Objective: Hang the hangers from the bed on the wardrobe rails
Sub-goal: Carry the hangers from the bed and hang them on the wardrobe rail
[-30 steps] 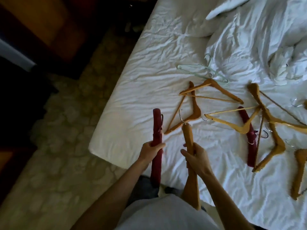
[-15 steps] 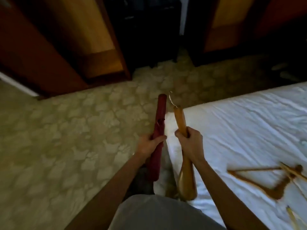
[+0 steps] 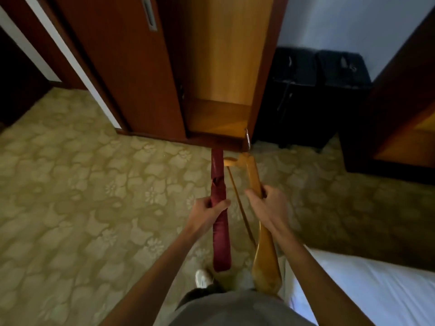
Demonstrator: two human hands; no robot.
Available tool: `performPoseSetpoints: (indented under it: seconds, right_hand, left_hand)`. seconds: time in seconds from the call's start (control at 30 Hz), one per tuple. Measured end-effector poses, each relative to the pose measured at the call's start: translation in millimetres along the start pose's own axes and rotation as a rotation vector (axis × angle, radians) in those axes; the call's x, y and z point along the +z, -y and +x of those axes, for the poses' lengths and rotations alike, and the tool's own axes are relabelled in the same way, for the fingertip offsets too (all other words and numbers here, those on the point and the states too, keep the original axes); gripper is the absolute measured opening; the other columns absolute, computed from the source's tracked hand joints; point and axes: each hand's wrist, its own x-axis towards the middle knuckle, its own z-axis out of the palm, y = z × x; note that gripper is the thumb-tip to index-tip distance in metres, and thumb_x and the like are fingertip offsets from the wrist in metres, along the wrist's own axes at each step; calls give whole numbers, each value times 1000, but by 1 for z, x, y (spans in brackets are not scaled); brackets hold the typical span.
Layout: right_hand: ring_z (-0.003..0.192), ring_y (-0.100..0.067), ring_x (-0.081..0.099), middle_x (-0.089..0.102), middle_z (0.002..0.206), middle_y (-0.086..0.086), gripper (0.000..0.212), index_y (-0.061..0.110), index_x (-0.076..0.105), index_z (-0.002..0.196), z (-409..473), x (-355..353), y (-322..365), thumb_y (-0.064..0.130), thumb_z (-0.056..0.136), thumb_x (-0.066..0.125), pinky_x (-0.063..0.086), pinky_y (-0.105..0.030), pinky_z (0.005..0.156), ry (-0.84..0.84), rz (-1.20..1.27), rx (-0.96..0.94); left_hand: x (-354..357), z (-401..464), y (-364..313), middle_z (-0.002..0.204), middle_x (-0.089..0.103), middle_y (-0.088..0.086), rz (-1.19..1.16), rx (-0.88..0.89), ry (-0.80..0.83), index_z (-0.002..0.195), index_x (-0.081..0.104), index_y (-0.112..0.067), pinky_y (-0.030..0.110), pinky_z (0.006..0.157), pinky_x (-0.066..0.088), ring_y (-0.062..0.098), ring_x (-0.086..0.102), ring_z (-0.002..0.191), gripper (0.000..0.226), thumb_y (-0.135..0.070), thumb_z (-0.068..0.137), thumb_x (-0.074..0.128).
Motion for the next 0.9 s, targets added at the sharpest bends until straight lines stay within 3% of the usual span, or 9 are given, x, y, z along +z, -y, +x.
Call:
performPoseSetpoints:
  seconds: [0.1, 0.23, 0.4, 0.5, 0.67, 0.8, 0.9]
  right_hand:
    - [36, 3, 44, 44, 45, 15, 31, 16, 64, 73, 51, 21, 39, 39, 92, 66, 33, -9, 35, 4, -20, -50]
    - [35, 3, 44, 47, 41, 20, 35, 23, 57, 66, 127, 33, 81, 44, 93, 64, 33, -9, 35, -12, -2, -75]
    - [40, 0, 48, 52, 47, 13, 34, 21, 63, 68, 251, 40, 122, 46, 91, 64, 36, -11, 37, -23, 52, -106]
    - [48, -2, 56, 63, 62, -2, 37, 15, 69, 77, 335, 38, 151, 50, 91, 64, 42, -12, 44, -43, 69, -143]
    - [55, 0, 61, 65, 68, 8, 29, 22, 70, 85, 457, 22, 212, 50, 93, 63, 46, -21, 59, -29, 122, -150]
    - [57, -8, 63, 67, 68, 2, 32, 20, 70, 84, 539, 2, 264, 50, 93, 64, 53, -29, 60, -61, 167, -177]
    - [54, -1, 60, 64, 65, 7, 25, 26, 68, 82, 596, -9, 301, 48, 93, 65, 51, -29, 63, -79, 201, -193]
  left_hand:
    - [-33, 52, -32, 62, 71, -10, 6, 23, 1, 71, 73, -22, 12, 50, 48, 4, 68, 56, 27, -48, 78, 75]
    - [-59, 126, -80, 57, 66, -15, 8, 62, 14, 59, 69, -32, 9, 48, 45, -2, 64, 52, 29, -51, 80, 72]
    - [-74, 242, -144, 59, 67, -15, -16, 104, 44, 60, 72, -40, 11, 47, 45, -2, 65, 53, 24, -50, 82, 72]
    - [-81, 319, -194, 61, 69, -15, -10, 140, 32, 65, 75, -34, 12, 48, 46, -1, 66, 55, 23, -48, 83, 74]
    - [-93, 427, -294, 64, 69, -6, -18, 220, 3, 73, 74, -14, 20, 54, 50, 10, 68, 59, 36, -49, 79, 76]
    - [-100, 497, -371, 58, 64, -9, 7, 253, 36, 60, 68, -26, 20, 50, 48, 8, 63, 53, 34, -57, 70, 77]
    - [-106, 545, -422, 61, 67, -8, 14, 304, 39, 62, 69, -25, 20, 51, 50, 9, 65, 55, 33, -55, 73, 77]
